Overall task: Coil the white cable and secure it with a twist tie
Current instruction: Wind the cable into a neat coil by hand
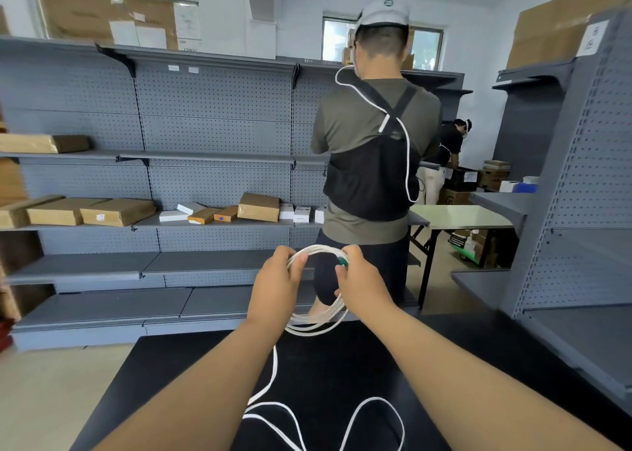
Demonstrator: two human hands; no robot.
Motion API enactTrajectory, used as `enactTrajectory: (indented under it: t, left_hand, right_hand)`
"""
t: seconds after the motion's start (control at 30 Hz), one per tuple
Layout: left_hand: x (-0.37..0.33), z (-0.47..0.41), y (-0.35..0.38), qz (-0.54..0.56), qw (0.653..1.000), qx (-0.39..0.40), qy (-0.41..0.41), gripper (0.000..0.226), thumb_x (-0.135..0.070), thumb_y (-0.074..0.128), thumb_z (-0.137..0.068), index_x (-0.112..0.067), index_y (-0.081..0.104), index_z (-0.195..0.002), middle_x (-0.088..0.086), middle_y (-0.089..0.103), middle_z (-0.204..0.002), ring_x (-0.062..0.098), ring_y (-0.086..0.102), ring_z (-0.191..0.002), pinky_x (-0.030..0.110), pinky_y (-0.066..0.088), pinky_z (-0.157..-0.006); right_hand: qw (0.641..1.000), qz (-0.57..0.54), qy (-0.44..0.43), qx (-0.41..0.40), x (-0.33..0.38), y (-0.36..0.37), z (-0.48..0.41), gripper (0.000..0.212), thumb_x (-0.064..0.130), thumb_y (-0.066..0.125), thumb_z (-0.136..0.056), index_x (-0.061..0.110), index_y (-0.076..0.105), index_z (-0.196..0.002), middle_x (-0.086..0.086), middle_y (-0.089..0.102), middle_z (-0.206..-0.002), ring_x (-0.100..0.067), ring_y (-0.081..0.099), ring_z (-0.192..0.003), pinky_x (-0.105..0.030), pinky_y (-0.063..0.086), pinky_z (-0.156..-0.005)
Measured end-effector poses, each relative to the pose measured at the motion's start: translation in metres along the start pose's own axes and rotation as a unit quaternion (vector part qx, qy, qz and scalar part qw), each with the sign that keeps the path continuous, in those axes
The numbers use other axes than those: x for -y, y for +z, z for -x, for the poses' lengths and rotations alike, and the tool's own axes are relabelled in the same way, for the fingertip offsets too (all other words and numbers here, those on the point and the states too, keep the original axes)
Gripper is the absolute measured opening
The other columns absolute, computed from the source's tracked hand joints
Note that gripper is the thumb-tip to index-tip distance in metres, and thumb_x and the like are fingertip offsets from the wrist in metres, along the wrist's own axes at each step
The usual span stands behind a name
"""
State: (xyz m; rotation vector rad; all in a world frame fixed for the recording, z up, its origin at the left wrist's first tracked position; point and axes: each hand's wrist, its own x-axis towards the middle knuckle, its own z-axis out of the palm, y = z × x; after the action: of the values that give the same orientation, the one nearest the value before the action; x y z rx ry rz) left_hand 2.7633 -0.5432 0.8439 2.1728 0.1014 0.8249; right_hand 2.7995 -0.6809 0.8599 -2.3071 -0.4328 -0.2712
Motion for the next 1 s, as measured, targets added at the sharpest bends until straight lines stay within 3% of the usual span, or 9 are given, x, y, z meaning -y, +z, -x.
enactTrajectory:
  t: [0.2, 0.33, 0.47, 0.6, 0.73, 0.87, 1.0]
  left_hand:
    - [-0.003, 0.0, -0.001, -0.065, 0.997, -0.009, 0.047, 0.03, -0.041, 0.038, -0.096, -0.013, 0.048, -0.092, 0.007, 0.053, -0.082, 0.024, 0.048, -0.073, 0.034, 0.032, -0.06]
    - [-0.006, 0.001, -0.002, -0.085, 0.994, 0.013, 0.066, 0.032, -0.041, 0.039, -0.096, -0.011, 0.05, -0.097, 0.008, 0.053, -0.086, 0.028, 0.05, -0.078, 0.041, 0.041, -0.067]
    - [-0.005, 0.003, -0.002, -0.076, 0.994, 0.038, 0.075, 0.03, -0.04, 0.04, -0.096, -0.011, 0.051, -0.098, 0.008, 0.053, -0.088, 0.028, 0.051, -0.08, 0.039, 0.041, -0.068]
    - [0.0, 0.0, -0.003, -0.076, 0.994, 0.031, 0.067, 0.029, -0.038, 0.041, -0.096, -0.011, 0.052, -0.097, 0.008, 0.053, -0.088, 0.026, 0.05, -0.079, 0.034, 0.036, -0.065]
    - [0.008, -0.002, -0.004, -0.063, 0.997, 0.018, 0.051, 0.028, -0.039, 0.041, -0.096, -0.013, 0.051, -0.094, 0.006, 0.052, -0.085, 0.022, 0.047, -0.076, 0.03, 0.03, -0.062]
    - [0.014, -0.004, -0.006, -0.057, 0.997, 0.006, 0.045, 0.026, -0.039, 0.042, -0.095, -0.015, 0.049, -0.089, 0.006, 0.052, -0.081, 0.021, 0.045, -0.074, 0.029, 0.026, -0.06]
    - [0.018, -0.005, -0.007, -0.065, 0.997, 0.013, 0.04, 0.025, -0.039, 0.042, -0.096, -0.016, 0.049, -0.09, 0.006, 0.053, -0.082, 0.021, 0.046, -0.074, 0.029, 0.027, -0.061]
  right_hand:
    - [0.994, 0.077, -0.08, 0.0, -0.001, 0.0, -0.002, 0.031, 0.015, 0.045, -0.095, 0.024, 0.035, -0.124, -0.01, 0.055, -0.111, -0.029, 0.057, -0.094, -0.037, 0.046, -0.075]
    - [0.992, 0.086, -0.095, -0.016, -0.003, 0.0, -0.001, 0.03, 0.016, 0.044, -0.095, 0.03, 0.035, -0.12, -0.008, 0.053, -0.11, -0.027, 0.056, -0.087, -0.034, 0.042, -0.068]
    - [0.992, 0.081, -0.095, 0.008, -0.002, -0.001, -0.004, 0.025, 0.019, 0.046, -0.095, 0.027, 0.041, -0.118, -0.007, 0.056, -0.108, -0.027, 0.057, -0.09, -0.041, 0.048, -0.075]
    - [0.997, 0.011, -0.042, 0.058, -0.003, -0.004, -0.007, 0.007, 0.023, 0.051, -0.094, 0.02, 0.049, -0.099, -0.006, 0.061, -0.093, -0.024, 0.06, -0.082, -0.039, 0.049, -0.073]
    - [0.987, -0.098, 0.006, 0.126, -0.002, -0.007, -0.006, 0.012, 0.031, 0.055, -0.092, 0.022, 0.051, -0.098, 0.008, 0.059, -0.088, -0.011, 0.068, -0.078, -0.023, 0.047, -0.059]
    - [0.977, -0.144, 0.008, 0.16, -0.002, -0.009, -0.003, 0.017, 0.037, 0.046, -0.095, 0.024, 0.05, -0.105, 0.006, 0.058, -0.091, -0.011, 0.068, -0.081, -0.031, 0.054, -0.074]
    - [0.974, -0.168, 0.014, 0.154, -0.006, -0.007, -0.002, 0.013, 0.034, 0.045, -0.097, 0.025, 0.052, -0.102, 0.003, 0.059, -0.09, -0.013, 0.067, -0.079, -0.03, 0.054, -0.074]
